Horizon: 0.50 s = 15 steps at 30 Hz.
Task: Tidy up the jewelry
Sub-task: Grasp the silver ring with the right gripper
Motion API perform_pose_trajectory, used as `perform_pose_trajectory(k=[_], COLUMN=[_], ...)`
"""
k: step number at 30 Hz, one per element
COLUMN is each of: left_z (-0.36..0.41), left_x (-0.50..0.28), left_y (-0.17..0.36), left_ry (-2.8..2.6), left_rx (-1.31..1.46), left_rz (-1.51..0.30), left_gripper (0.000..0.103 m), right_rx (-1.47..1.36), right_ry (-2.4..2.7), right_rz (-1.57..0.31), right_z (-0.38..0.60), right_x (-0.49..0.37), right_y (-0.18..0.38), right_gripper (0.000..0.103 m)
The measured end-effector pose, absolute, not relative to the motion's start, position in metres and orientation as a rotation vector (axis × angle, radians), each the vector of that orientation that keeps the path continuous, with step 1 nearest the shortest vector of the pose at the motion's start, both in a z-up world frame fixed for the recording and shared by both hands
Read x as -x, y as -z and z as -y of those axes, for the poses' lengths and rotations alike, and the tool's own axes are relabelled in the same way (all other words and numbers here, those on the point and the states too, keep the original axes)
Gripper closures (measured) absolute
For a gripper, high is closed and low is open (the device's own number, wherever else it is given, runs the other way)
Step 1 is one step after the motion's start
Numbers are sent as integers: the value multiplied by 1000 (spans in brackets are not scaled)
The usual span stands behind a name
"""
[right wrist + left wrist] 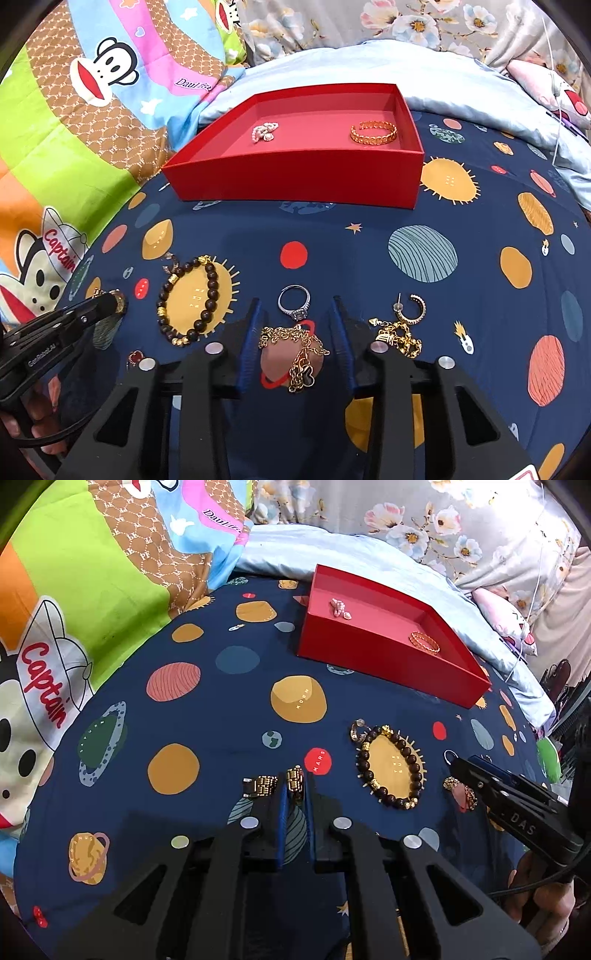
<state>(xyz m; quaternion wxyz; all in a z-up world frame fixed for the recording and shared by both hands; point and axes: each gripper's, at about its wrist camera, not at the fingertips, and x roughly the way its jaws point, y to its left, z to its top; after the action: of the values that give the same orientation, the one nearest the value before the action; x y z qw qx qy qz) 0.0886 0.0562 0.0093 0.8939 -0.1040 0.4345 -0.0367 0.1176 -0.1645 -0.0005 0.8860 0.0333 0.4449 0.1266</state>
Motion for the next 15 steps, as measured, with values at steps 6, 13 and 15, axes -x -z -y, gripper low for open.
perform_pose_trajectory(k=[6, 13, 15], left_z=[-56, -55, -55], left_x=[-91, -92, -92], left_y=[-9, -10, -10], left_ry=[85, 85, 87], left_rx=[222, 224, 227], left_rz=[-907, -911, -912], left_gripper=[95, 95, 95], right_rx=[-48, -49, -54], right_ry=[-255, -258, -258], right_rz=[-920, -917, -912], right_z=[163, 162, 162], right_x=[-120, -121, -120], right_y=[2, 2, 0], right_gripper=[85, 95, 95])
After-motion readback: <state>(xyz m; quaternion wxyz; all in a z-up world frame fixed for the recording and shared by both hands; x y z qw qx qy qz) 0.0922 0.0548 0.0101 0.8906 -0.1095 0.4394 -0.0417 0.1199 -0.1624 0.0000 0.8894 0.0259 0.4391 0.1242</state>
